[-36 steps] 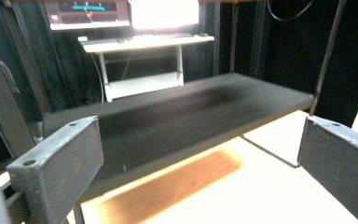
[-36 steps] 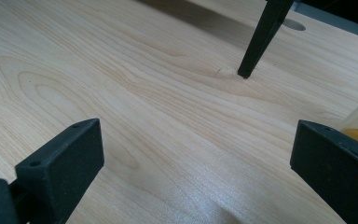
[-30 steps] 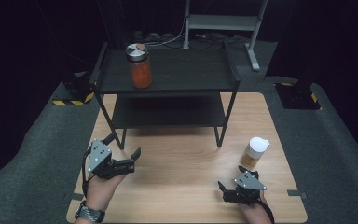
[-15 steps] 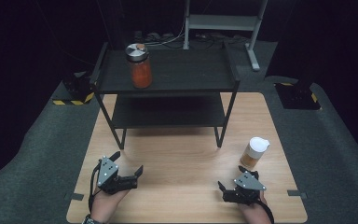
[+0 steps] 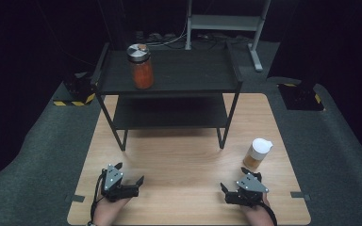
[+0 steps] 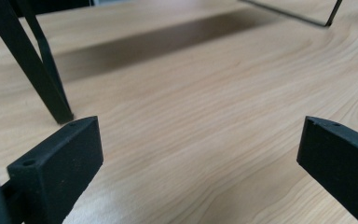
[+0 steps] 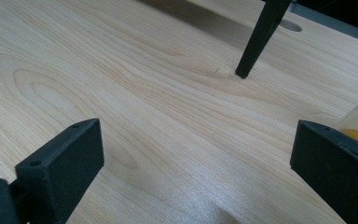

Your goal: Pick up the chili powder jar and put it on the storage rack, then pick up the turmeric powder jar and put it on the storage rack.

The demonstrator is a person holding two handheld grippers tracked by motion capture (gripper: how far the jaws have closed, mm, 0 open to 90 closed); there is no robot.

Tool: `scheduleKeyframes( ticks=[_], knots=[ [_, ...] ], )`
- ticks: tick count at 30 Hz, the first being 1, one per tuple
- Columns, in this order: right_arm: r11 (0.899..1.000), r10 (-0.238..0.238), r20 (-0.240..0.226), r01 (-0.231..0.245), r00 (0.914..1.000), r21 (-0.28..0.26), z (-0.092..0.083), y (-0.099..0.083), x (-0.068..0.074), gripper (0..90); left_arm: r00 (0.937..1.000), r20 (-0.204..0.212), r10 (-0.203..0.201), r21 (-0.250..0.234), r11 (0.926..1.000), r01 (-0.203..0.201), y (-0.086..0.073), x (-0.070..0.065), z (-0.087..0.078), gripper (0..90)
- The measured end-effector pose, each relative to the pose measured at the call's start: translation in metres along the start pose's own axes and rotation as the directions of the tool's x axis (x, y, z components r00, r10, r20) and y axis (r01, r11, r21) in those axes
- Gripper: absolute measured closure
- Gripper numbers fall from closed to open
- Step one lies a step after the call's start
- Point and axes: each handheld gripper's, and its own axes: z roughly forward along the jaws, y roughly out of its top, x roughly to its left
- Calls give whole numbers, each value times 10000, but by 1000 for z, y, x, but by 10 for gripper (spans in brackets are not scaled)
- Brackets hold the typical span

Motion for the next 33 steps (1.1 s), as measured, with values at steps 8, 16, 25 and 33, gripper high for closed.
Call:
scheduleKeyframes(
  ticks=[8, 16, 25, 33],
  knots=[
    [10000, 36, 8, -36, 10000, 10, 0, 0, 0, 18, 9986, -79, 517, 483, 9975, -513, 2, -7, 5, 3],
    [10000, 21, 103, -22, 9999, 22, 0, 0, 1, 18, 9879, -119, 1546, 1182, 9813, -1521, 13, -20, 11, 4],
    [9999, -147, 433, 150, 9990, -67, 0, -1, 9, 10, 9897, -72, 1431, 1261, 9819, -1411, 14, -18, 11, 6],
    [9998, -62, 545, 73, 9985, -204, -2, -4, 11, 9, 9862, 131, 1651, 1326, 9773, -1654, 15, -18, 11, 8]
  ],
)
